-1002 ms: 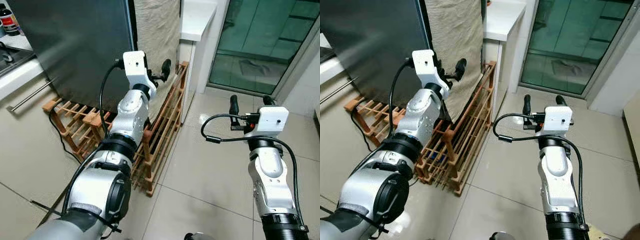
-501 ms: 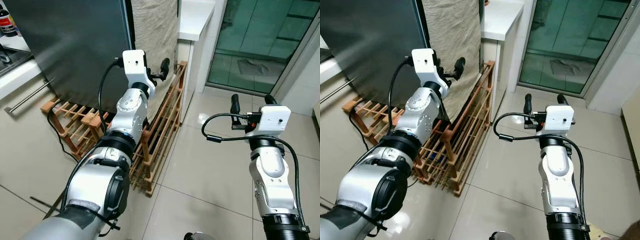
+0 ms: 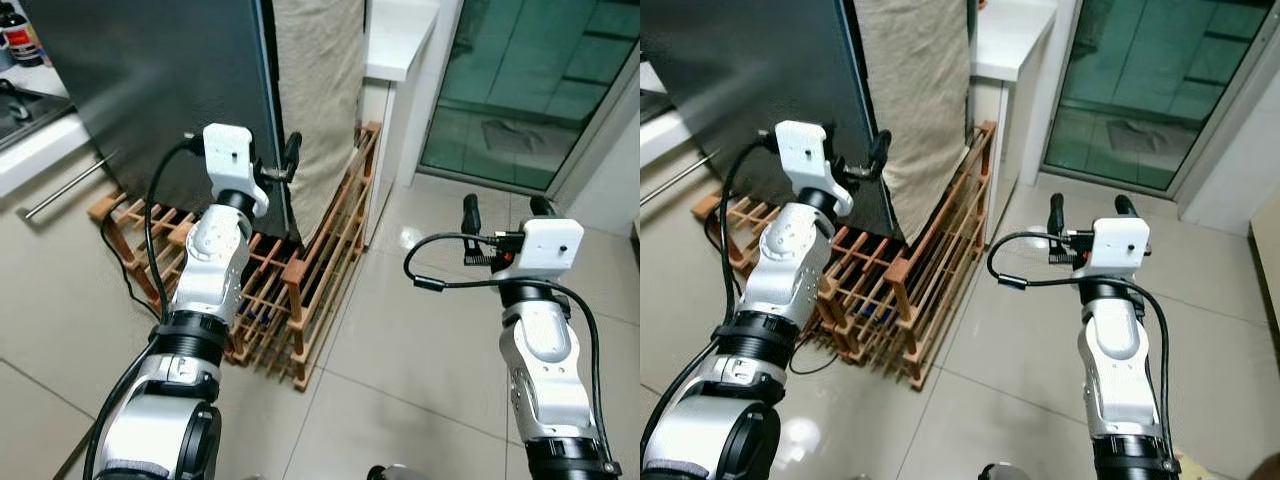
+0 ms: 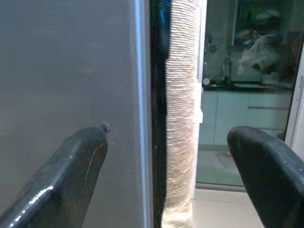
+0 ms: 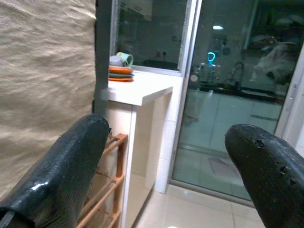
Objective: Restocking fridge
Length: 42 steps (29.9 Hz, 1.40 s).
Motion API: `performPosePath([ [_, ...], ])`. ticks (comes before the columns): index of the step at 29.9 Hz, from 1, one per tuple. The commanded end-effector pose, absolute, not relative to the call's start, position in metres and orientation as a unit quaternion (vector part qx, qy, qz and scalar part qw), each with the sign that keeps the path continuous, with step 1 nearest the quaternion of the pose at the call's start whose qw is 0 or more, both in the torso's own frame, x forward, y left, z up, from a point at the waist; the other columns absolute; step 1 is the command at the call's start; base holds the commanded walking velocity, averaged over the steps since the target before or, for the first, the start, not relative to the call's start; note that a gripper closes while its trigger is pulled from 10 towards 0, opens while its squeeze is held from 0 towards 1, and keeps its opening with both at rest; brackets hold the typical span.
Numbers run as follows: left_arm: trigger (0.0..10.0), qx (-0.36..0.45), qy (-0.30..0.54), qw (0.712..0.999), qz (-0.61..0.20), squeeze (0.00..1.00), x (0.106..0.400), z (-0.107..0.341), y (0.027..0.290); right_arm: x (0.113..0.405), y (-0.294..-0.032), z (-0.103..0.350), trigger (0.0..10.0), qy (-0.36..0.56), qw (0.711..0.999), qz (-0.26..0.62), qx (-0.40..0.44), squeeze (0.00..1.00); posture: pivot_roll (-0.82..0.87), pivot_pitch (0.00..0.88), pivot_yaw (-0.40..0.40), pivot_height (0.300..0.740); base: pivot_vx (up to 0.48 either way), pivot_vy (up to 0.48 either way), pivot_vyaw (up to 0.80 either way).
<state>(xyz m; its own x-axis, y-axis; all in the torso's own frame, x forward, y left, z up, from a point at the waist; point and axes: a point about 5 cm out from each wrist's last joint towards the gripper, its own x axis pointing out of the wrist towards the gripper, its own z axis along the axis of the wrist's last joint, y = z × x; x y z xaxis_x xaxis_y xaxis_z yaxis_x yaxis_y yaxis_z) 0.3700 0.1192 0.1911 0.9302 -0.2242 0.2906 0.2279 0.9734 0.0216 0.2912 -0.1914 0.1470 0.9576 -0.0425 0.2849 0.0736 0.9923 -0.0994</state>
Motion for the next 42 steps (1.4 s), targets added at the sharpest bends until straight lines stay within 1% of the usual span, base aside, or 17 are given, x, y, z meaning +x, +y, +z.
performPosePath([
  [1, 10.0, 0.005, -0.155, 0.981, -0.118, 0.0, 0.374, 0.197, 0.113, 0.294, -0.189, 0.148, 10.0, -0.143, 0.988, -0.023, -0.054, 0.0, -0.11, 0.0, 0.01, 0.74, 0.0, 0.0, 0.0],
  [7, 10.0, 0.026, -0.157, 0.981, -0.116, 0.0, 0.379, 0.203, 0.109, 0.298, -0.187, 0.152, 10.0, -0.151, 0.987, -0.02, -0.06, 0.0, -0.11, 0.0, 0.014, 0.74, 0.0, 0.0, 0.0],
  [14, 10.0, -0.007, -0.128, 0.985, -0.112, 0.0, 0.389, 0.205, 0.103, 0.297, -0.186, 0.152, 10.0, -0.153, 0.986, -0.021, -0.06, 0.0, -0.13, 0.0, 0.024, 0.74, 0.0, 0.0, 0.0],
  [21, 10.0, -0.022, -0.122, 0.983, -0.135, 0.0, 0.39, 0.205, 0.086, 0.295, -0.189, 0.151, 10.0, -0.152, 0.986, -0.026, -0.062, 0.0, -0.14, 0.0, 0.03, 0.74, 0.0, 0.0, 0.0],
  [22, 10.0, -0.024, -0.12, 0.982, -0.144, 0.0, 0.39, 0.205, 0.079, 0.295, -0.189, 0.151, 10.0, -0.151, 0.986, -0.028, -0.062, 0.0, -0.14, 0.0, 0.033, 0.74, 0.0, 0.0, 0.0],
  [25, 10.0, -0.024, -0.118, 0.981, -0.15, 0.0, 0.391, 0.205, 0.074, 0.294, -0.189, 0.151, 10.0, -0.152, 0.986, -0.028, -0.062, 0.0, -0.15, 0.0, 0.037, 0.74, 0.0, 0.0, 0.0],
  [31, 10.0, -0.036, -0.107, 0.982, -0.149, 0.0, 0.395, 0.206, 0.072, 0.292, -0.19, 0.15, 10.0, -0.15, 0.986, -0.032, -0.063, 0.0, -0.16, 0.0, 0.041, 0.74, 0.0, 0.0, 0.0],
  [36, 10.0, -0.053, -0.088, 0.986, -0.129, 0.0, 0.399, 0.204, 0.076, 0.289, -0.192, 0.149, 10.0, -0.148, 0.986, -0.033, -0.066, 0.0, -0.17, 0.0, 0.043, 0.74, 0.0, 0.0, 0.0],
  [42, 10.0, -0.053, -0.09, 0.986, -0.133, 0.0, 0.397, 0.2, 0.08, 0.287, -0.195, 0.15, 10.0, -0.149, 0.986, -0.037, -0.069, 0.0, -0.18, 0.0, 0.05, 0.74, 0.0, 0.0, 0.0],
])
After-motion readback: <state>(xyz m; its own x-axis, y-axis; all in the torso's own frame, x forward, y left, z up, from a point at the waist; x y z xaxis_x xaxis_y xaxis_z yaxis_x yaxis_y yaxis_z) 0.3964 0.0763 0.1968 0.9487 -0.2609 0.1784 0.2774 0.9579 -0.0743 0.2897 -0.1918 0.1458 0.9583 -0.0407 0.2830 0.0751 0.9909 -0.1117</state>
